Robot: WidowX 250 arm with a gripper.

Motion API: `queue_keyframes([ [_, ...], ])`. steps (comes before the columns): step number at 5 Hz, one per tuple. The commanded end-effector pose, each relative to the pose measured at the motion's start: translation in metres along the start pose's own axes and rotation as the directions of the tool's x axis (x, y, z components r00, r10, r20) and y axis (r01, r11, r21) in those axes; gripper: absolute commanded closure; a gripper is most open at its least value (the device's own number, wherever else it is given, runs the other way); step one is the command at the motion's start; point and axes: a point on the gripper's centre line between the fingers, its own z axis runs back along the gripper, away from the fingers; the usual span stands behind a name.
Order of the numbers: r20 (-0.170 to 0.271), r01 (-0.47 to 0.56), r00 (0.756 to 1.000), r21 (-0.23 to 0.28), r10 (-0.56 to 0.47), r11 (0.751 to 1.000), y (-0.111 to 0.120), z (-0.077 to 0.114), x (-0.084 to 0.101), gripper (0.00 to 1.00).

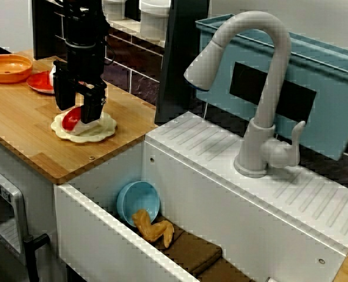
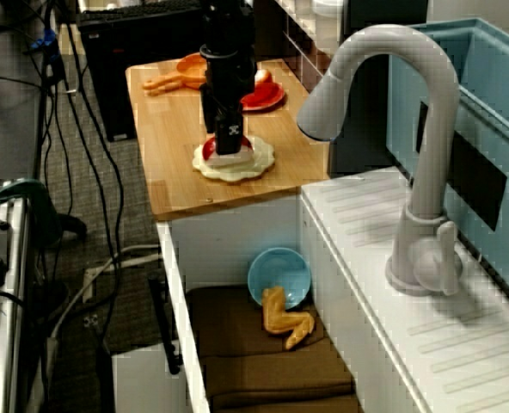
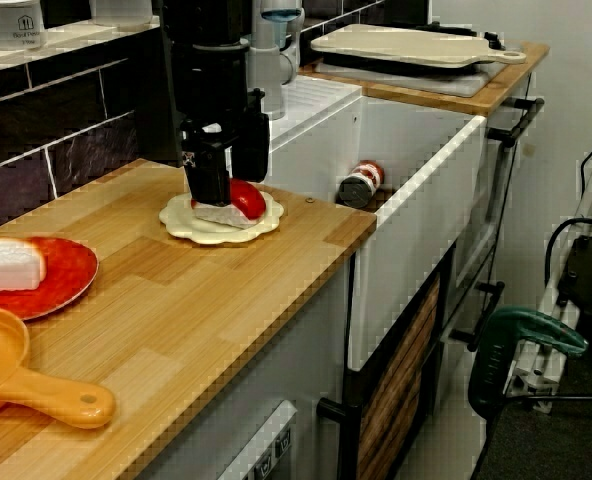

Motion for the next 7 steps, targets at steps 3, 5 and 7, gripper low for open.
queue_keyframes([
  [3, 0.134, -0.092, 0.986, -0.03, 0.096, 0.995, 0.056, 0.055, -0.004, 0.0],
  [5, 0.191, -0.1, 0.978, 0.047, 0.089, 0.994, 0.077, 0.058, -0.009, 0.0],
  [7, 0.19, -0.102, 0.978, 0.082, 0.085, 0.991, 0.109, 0.057, -0.004, 0.0],
])
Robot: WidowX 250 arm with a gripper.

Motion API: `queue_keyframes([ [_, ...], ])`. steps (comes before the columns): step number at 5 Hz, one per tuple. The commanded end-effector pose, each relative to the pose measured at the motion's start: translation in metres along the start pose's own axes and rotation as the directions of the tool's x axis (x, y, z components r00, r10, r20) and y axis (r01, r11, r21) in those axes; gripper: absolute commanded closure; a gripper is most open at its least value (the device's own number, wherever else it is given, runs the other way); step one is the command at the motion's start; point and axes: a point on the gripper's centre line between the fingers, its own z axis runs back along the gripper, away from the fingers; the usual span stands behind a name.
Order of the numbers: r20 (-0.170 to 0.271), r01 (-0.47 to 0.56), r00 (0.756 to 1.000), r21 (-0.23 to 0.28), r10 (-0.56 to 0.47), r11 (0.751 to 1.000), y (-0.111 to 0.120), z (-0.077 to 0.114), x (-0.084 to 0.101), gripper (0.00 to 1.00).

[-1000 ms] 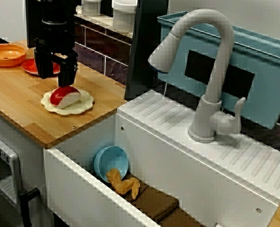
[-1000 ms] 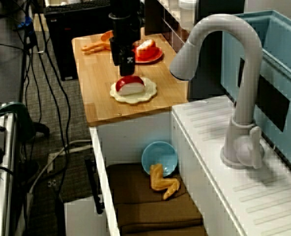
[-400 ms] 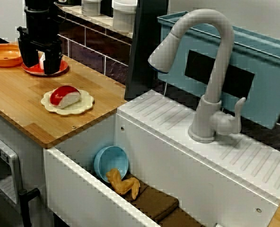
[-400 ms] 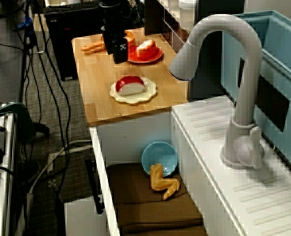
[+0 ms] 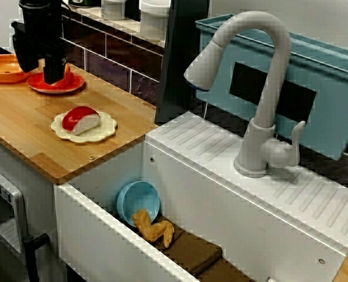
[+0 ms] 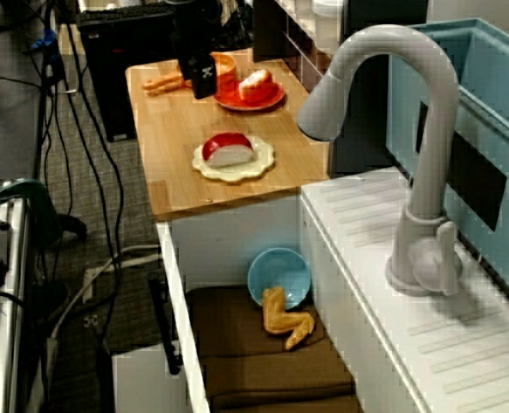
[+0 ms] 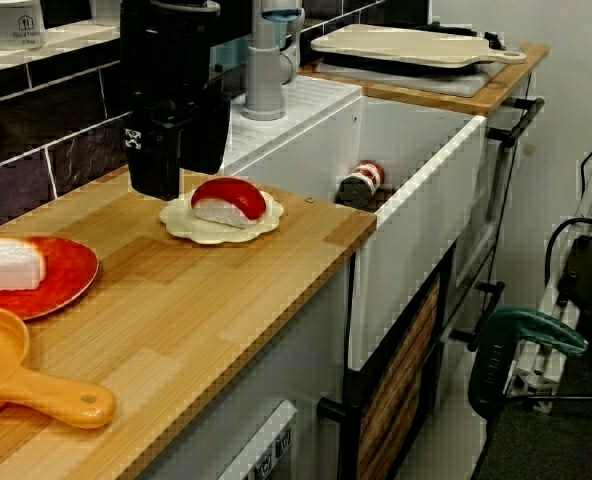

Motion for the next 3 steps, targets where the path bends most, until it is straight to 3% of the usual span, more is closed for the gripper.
queue_keyframes([
  [1, 0.051, -0.049, 0.998, 0.028, 0.048, 0.998, 0.049, 0.01, 0.014, 0.0],
  [3, 0.032, -0.073, 0.997, 0.039, 0.072, 0.997, 0.058, 0.0, 0.014, 0.0],
])
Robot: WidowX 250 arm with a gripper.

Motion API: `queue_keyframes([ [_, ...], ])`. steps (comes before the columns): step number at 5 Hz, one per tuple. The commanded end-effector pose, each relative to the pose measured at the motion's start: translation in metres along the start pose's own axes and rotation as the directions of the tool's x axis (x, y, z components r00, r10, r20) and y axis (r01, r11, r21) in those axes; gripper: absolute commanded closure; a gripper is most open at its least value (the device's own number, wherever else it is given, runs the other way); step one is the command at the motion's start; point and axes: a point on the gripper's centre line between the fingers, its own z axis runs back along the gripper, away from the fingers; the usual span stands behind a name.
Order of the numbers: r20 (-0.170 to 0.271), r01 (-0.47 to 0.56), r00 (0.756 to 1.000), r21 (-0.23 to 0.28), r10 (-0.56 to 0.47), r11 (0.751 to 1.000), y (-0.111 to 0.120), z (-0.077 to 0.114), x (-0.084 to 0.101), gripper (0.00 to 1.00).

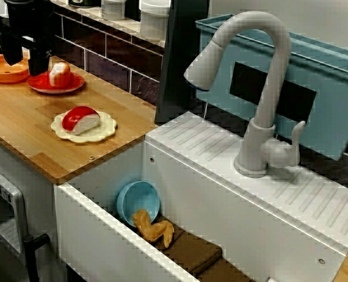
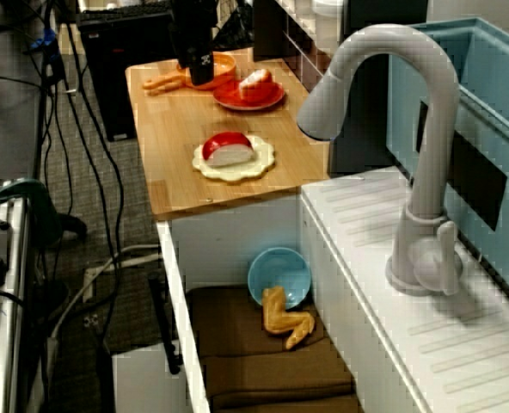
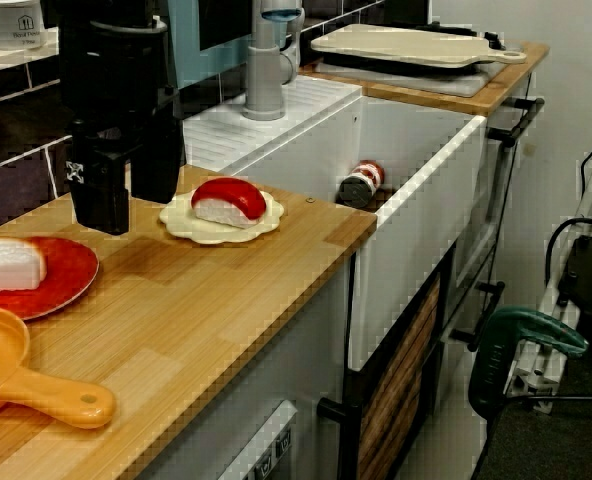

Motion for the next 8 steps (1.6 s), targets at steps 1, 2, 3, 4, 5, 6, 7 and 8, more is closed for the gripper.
queue_keyframes([
  [1, 0.043, -0.029, 0.999, 0.025, 0.028, 0.999, 0.022, 0.011, 0.005, 0.0],
  [2, 0.042, -0.036, 0.999, 0.029, 0.034, 0.999, 0.023, 0.01, 0.004, 0.0],
  [3, 0.038, -0.035, 0.999, 0.032, 0.034, 0.999, 0.023, 0.009, 0.004, 0.0],
  [4, 0.037, -0.04, 0.999, 0.03, 0.039, 0.999, 0.025, 0.01, 0.003, 0.0],
  [5, 0.023, -0.063, 0.998, 0.012, 0.063, 0.998, 0.03, 0.007, 0.004, 0.0],
  [6, 0.015, -0.124, 0.992, -0.011, 0.124, 0.992, 0.033, 0.004, 0.007, 0.0],
  [7, 0.019, -0.223, 0.974, -0.087, 0.225, 0.971, 0.037, 0.005, 0.018, 0.0],
  [8, 0.013, -0.288, 0.956, -0.141, 0.292, 0.947, 0.03, 0.001, 0.036, 0.0],
])
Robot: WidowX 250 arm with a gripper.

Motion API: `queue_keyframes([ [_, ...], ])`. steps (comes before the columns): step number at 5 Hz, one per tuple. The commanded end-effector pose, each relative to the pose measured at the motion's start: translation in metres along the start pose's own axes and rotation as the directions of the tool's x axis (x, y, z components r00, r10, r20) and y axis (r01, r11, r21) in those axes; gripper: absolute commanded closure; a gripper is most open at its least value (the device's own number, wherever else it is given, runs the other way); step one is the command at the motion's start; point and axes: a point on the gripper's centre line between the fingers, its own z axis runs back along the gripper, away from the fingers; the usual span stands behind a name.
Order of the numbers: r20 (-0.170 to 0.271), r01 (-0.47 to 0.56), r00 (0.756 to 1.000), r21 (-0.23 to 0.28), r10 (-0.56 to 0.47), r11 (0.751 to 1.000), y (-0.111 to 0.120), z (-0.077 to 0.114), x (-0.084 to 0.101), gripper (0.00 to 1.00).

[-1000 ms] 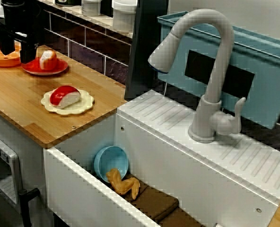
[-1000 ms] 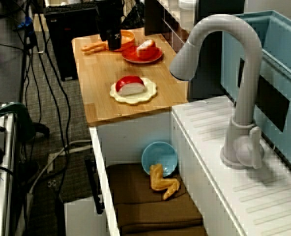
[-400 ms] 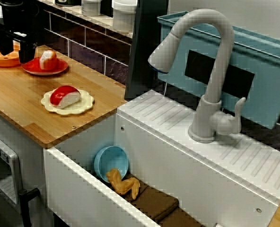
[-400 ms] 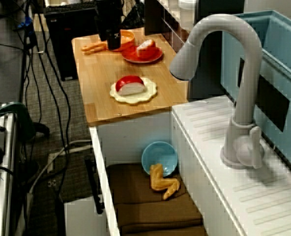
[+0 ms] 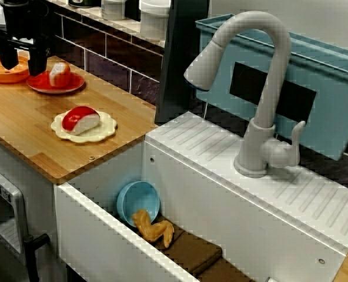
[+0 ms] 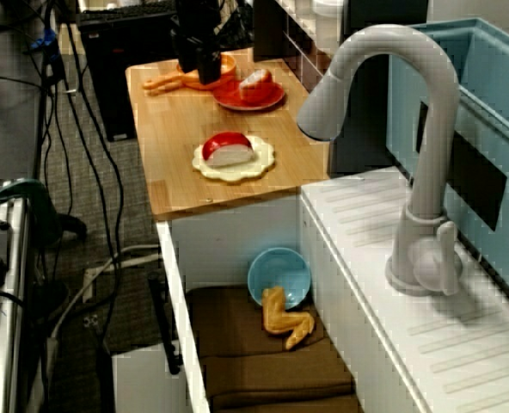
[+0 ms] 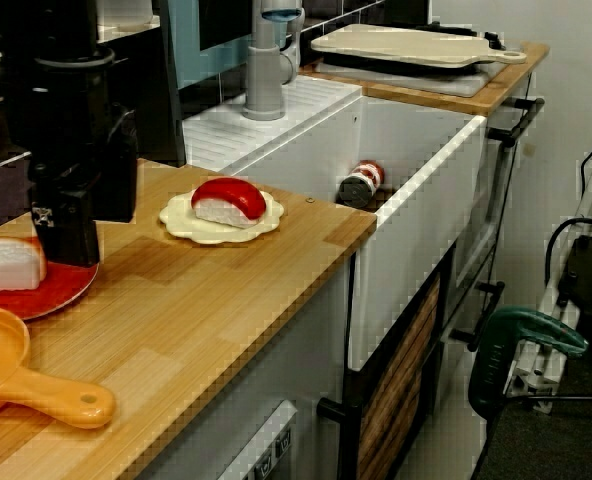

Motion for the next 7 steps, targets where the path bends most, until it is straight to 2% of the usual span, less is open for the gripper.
queue_keyframes([
  [1, 0.054, -0.078, 0.995, -0.053, 0.081, 0.996, -0.003, 0.009, 0.031, 0.0],
  [2, 0.064, -0.083, 0.994, -0.086, 0.089, 0.993, -0.011, 0.004, 0.04, 0.0],
  [3, 0.074, -0.077, 0.994, -0.083, 0.083, 0.994, -0.022, 0.005, 0.049, 0.0],
  [5, 0.087, -0.067, 0.994, -0.068, 0.073, 0.995, -0.021, 0.005, 0.056, 0.0],
  [6, 0.081, -0.045, 0.996, -0.041, 0.049, 0.998, -0.019, 0.003, 0.055, 0.0],
  [7, 0.079, -0.057, 0.995, -0.046, 0.06, 0.997, -0.014, 0.001, 0.054, 0.0],
])
